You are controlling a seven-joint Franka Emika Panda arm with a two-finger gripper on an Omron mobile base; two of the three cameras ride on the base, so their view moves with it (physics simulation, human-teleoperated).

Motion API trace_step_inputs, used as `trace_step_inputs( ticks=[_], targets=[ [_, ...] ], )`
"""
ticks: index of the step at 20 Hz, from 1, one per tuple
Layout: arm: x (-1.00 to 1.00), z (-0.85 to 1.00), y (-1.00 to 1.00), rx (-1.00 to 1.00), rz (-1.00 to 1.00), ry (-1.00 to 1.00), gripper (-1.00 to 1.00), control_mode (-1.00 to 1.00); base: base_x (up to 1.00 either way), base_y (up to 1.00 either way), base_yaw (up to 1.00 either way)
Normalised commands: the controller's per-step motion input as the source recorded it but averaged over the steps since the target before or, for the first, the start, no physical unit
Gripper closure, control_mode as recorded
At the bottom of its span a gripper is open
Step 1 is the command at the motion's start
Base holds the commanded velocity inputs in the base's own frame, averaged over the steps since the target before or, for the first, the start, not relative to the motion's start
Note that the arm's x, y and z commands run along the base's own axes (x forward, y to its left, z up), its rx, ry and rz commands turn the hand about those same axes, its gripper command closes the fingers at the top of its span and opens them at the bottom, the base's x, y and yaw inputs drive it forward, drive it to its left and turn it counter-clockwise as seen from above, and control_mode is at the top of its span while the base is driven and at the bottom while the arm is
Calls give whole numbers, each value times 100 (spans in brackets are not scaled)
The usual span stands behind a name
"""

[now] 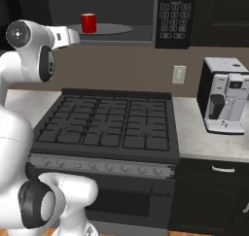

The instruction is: Pick the mug from the counter and place it inside the microwave. Then close the microwave.

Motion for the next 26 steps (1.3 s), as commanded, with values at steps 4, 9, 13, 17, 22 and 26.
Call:
trace_step_inputs(
  ticks=[4, 9, 13, 17, 22, 26],
  targets=[
    [-56, 55, 0, 0, 0, -1, -100, -100, 0, 0, 0],
    [-62, 38, 0, 0, 0, -1, -100, -100, 0, 0, 0],
    [-64, 11, 0, 0, 0, -8, -100, -100, 0, 0, 0],
    [-57, -7, -4, 0, 0, -12, -100, -100, 0, 0, 0],
    [-47, -7, -4, 0, 0, -18, -100, -100, 0, 0, 0],
    [-25, 0, 0, 0, 0, -25, -100, -100, 0, 0, 0]
  ],
)
